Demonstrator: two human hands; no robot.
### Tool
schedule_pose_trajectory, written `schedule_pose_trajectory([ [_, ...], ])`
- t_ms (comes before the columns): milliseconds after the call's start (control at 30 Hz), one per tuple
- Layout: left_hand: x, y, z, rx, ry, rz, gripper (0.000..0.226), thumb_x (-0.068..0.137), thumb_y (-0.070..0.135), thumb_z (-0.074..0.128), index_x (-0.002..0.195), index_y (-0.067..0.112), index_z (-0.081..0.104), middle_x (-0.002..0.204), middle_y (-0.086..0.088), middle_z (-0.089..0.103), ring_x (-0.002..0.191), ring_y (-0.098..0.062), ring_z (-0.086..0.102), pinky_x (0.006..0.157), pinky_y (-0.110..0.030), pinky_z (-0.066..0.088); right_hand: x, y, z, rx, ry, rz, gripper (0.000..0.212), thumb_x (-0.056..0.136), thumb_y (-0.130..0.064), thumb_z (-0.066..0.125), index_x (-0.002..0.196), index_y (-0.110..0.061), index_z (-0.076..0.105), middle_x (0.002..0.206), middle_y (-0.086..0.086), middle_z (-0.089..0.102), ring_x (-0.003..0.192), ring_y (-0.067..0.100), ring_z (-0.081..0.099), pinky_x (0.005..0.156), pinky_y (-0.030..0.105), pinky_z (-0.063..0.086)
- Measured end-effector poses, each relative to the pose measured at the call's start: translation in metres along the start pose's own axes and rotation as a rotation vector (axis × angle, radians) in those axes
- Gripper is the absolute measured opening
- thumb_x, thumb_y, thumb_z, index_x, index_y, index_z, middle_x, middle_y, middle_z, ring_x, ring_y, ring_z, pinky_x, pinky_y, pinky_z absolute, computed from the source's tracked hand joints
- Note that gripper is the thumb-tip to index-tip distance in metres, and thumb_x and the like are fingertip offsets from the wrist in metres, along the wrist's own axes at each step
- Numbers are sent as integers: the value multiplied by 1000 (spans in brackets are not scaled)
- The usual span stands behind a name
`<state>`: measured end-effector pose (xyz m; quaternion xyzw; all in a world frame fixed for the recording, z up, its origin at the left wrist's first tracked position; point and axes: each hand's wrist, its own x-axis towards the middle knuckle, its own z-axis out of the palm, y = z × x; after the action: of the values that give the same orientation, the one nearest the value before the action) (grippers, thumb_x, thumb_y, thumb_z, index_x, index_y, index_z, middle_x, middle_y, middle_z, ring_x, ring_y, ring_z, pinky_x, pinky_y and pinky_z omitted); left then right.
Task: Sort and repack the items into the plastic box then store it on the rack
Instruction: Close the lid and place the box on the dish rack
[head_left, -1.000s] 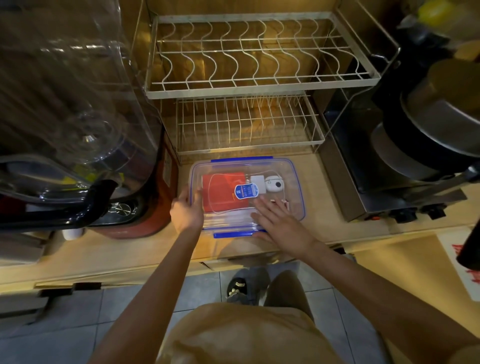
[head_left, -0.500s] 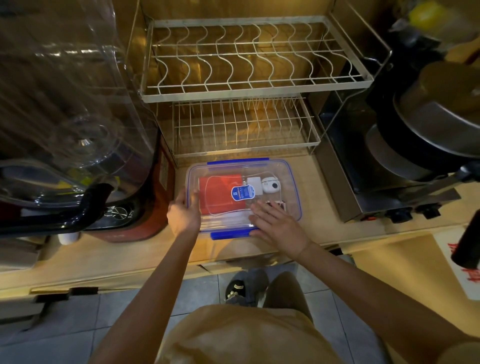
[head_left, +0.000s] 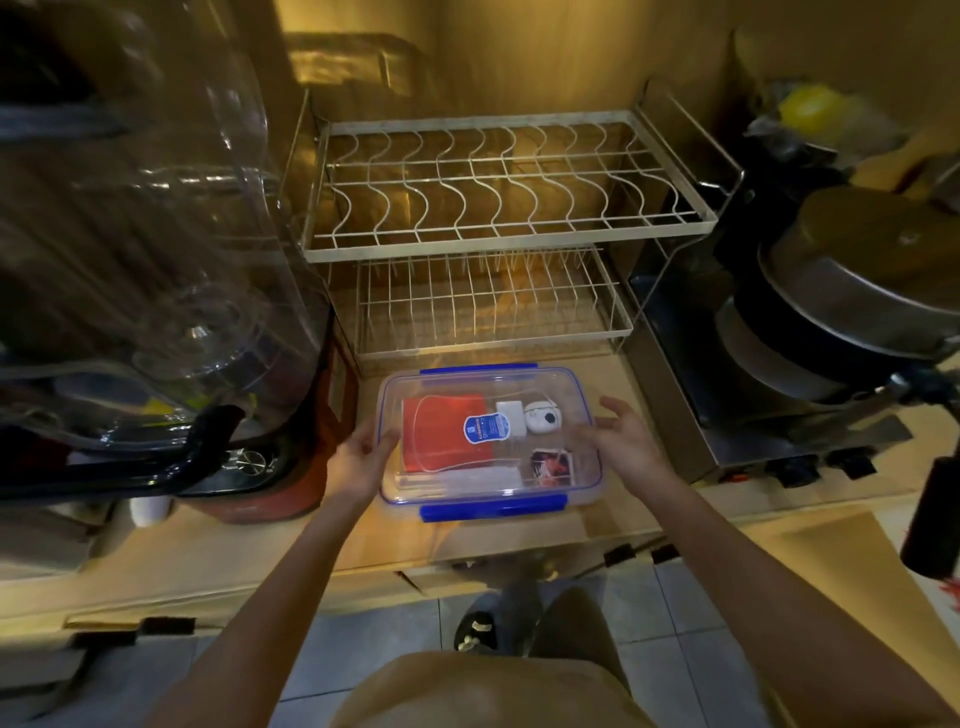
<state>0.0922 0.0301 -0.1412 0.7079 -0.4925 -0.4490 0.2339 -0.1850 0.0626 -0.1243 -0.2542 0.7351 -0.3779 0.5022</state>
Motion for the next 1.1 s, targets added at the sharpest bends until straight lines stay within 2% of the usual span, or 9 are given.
schedule_pose_trajectory([
  [133,-16,25,-14,-48,31,96,55,86,44,56,136,24,42,133,-11,56,121,-29,53,104,-44,43,-3,-12,-14,72,21,-37,69,78,-6,69,138,-10,36,97,4,59,79,15,60,63,26,48],
  [233,-32,52,-27,-131,44,186,68,75,57,58,134,27,43,124,-8,63,112,-25,60,98,-47,48,-23,-30,-22,148,45,-144,30,83,-11,63,111,-17,55,103,8,60,85,19,62,80,39,54],
  [300,-45,73,-36,-155,60,266,60,81,51,57,133,26,44,109,-3,67,97,-19,66,86,-38,55,-36,-42,-29,189,59,-224,22,83,-13,61,104,-16,60,108,11,63,94,26,64,88,45,53],
  [400,-68,107,-54,-198,69,397,47,88,37,53,133,24,45,92,8,66,78,-5,68,65,-15,56,-52,-67,-44,189,52,-355,31,83,-18,60,113,-11,62,109,15,67,95,28,68,80,42,57],
  [567,-79,157,-77,-372,65,436,38,86,29,58,123,19,56,97,1,70,80,-8,70,76,-29,58,-66,-121,-59,352,-1,-404,17,84,-21,55,83,-11,68,92,17,68,91,31,66,86,43,51],
  [700,-74,185,-89,-432,86,464,40,87,28,54,127,19,52,105,-8,70,92,-21,69,88,-42,54,-63,-162,-64,462,-42,-409,26,77,-25,58,93,-8,69,98,18,68,95,32,66,99,50,47],
  [833,-62,207,-97,-422,134,461,45,86,32,49,129,18,51,115,-10,66,99,-21,65,92,-41,52,-69,-204,-62,494,-7,-455,12,82,-17,59,85,-10,69,92,13,67,87,27,68,86,42,54],
  [933,-54,221,-99,-343,167,466,40,89,32,46,123,12,54,107,-10,67,86,-18,64,75,-30,52,-69,-227,-53,501,53,-509,9,84,-9,59,81,-9,68,87,14,65,85,27,65,85,40,53],
  [1100,-36,233,-95,-310,185,421,35,89,32,47,113,9,56,101,-11,67,84,-22,65,73,-33,52,-44,-243,-35,412,71,-550,12,84,-8,59,82,-8,71,72,8,69,71,23,64,67,33,53],
])
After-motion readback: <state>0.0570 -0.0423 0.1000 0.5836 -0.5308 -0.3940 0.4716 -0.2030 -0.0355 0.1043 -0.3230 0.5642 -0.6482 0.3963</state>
